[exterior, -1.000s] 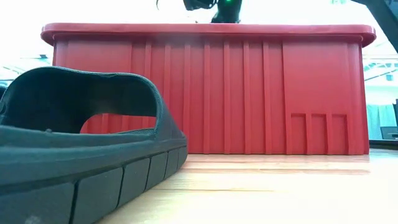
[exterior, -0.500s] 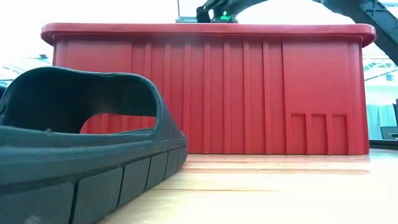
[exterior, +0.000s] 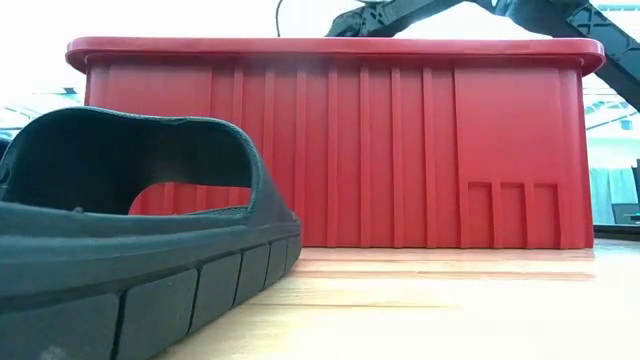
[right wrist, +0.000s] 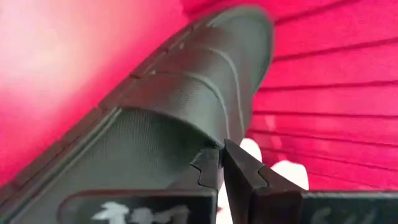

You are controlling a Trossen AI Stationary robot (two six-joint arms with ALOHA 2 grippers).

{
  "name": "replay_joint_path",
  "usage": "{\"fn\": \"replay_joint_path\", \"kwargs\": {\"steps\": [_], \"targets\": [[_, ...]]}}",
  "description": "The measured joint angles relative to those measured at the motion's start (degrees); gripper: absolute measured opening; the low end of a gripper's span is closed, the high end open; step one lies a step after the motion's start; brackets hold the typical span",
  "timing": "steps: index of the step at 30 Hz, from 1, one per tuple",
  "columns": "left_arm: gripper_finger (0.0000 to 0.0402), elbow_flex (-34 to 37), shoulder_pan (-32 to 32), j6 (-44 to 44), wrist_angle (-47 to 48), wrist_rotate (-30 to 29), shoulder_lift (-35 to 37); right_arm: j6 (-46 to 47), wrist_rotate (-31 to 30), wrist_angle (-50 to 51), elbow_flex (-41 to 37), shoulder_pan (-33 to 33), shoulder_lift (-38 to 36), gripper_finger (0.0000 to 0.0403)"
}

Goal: Pick and place slides into bin
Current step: Put the black slide into the red bin

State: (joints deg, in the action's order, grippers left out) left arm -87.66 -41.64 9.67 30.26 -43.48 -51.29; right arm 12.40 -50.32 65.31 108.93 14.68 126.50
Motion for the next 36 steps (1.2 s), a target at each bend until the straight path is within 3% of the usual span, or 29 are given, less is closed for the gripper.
{"fn": "replay_joint_path", "kwargs": {"steps": [8,16,20,36], "targets": [[0.0225,0.00,0.00,0.78,0.02,0.03,0.00,-0.74,0.00,0.83,-6.49,0.15,-0.07,0.0000],[0.0225,0.00,0.02,-0.37,0.00,0.00,0.00,0.35,0.99,-1.85,-7.15,0.35,-0.36,0.0021],[0.0225,0.00,0.02,-0.31,0.00,-0.02,0.00,-0.15,5.40,-5.98,-7.22,0.84,-1.75,0.0041],[0.0225,0.00,0.00,-0.50,-0.04,-0.02,0.39,0.11,10.01,-7.34,-7.20,3.10,-6.69,0.0196]]}}
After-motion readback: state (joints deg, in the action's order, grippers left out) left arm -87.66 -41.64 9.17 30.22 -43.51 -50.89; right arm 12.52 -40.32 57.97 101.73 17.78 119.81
